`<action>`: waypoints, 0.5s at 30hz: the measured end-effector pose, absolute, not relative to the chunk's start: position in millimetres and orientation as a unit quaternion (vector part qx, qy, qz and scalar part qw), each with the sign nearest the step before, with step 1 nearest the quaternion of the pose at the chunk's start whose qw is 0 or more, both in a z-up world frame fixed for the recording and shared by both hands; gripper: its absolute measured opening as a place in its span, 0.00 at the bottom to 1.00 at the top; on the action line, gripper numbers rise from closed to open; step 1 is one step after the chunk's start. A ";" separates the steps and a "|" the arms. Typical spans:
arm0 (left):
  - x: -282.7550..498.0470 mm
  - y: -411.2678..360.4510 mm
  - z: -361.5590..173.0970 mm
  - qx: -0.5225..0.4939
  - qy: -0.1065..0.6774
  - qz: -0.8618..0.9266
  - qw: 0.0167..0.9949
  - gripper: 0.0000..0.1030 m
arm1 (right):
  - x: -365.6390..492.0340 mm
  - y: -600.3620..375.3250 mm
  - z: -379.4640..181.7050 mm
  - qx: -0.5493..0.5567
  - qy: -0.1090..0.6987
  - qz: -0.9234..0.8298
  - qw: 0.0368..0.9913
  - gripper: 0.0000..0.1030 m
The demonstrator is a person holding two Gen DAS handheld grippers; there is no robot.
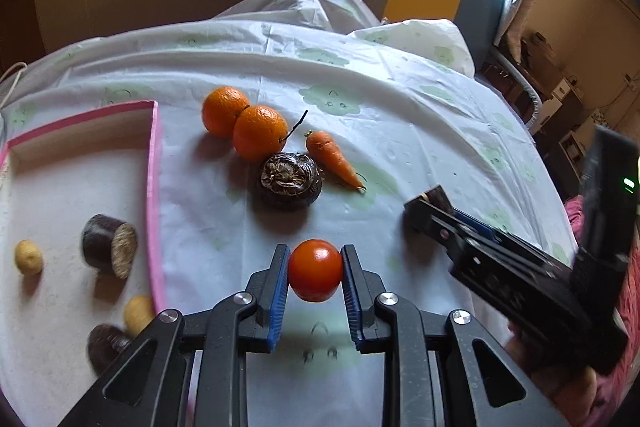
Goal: Organize fruits
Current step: 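Carry the cherry tomato into the tray and open the left tool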
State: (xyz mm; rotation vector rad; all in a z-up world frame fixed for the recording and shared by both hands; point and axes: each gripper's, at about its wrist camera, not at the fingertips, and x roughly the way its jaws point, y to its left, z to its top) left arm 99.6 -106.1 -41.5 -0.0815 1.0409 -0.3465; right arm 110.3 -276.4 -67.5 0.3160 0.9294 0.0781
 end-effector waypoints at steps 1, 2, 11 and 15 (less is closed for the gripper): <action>95.6 -101.3 -36.1 -0.039 0.491 -0.164 0.855 0.25 | 110.7 -276.5 -67.5 0.152 0.446 0.037 0.881 0.37; 90.3 -93.1 -29.1 -0.043 0.484 -0.165 0.858 0.25 | 111.6 -276.4 -67.6 0.152 0.447 0.035 0.881 0.37; 112.0 10.9 -14.2 -0.054 0.450 -0.042 0.890 0.25 | 118.4 -266.3 -67.8 0.125 0.455 0.027 0.881 0.37; 127.0 42.6 -27.4 -0.063 0.464 0.005 0.884 0.30 | 118.1 -262.9 -67.0 0.113 0.457 0.022 0.882 0.37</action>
